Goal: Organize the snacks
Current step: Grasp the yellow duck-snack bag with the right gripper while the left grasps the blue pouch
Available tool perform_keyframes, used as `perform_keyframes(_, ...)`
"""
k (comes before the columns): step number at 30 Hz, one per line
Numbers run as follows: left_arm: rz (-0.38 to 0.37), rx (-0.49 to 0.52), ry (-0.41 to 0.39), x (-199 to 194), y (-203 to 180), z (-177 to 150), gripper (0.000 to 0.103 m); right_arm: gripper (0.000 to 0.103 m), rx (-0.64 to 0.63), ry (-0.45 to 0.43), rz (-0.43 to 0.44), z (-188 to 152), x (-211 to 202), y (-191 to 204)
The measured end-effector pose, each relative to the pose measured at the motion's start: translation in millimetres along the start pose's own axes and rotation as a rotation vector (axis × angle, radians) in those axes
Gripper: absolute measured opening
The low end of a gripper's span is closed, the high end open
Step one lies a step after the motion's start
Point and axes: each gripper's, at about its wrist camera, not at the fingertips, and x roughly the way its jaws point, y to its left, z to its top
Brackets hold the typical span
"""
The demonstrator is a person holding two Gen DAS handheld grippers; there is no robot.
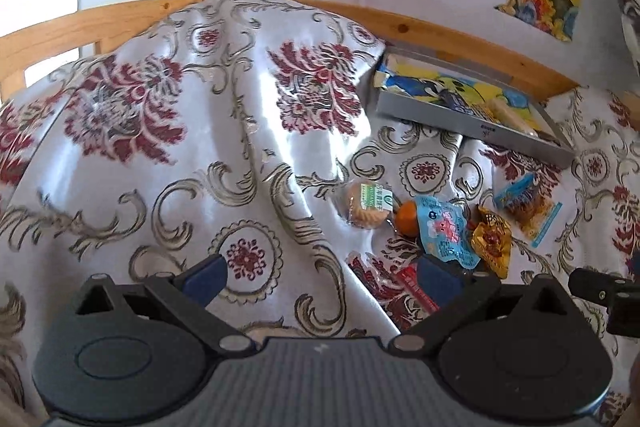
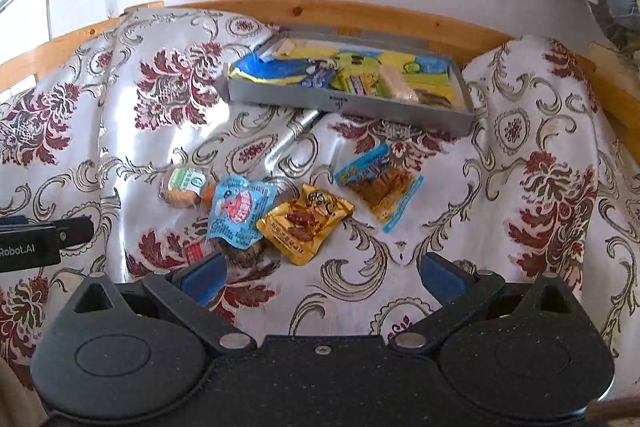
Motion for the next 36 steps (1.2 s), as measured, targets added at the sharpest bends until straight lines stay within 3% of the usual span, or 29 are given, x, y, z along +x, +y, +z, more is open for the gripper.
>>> perform_keyframes(7,-0.064,0.090,0.024,22.6,-11.7,10.6,0.103,0.102,0.064,0.043,0.030,8.1,10.6,-11.8)
perform_keyframes(18,-0.189,0.139,0.035,63.6,-33.9,16.7,0.103,0.102,0.101,0.088,0.069,36.8,54.2,-43.4)
perform_keyframes(31,-0.284,0.049,0.105,116.0,-40.5,19.7,0.102,0.101,0.264,0.141,0.267,47.1,137.2,-47.9)
perform_keyframes(36,-0.299,0.032,0.099,120.8,-39.4,16.2,0.098,0.088,0.286,0.153,0.272,46.9,158.4,-46.1)
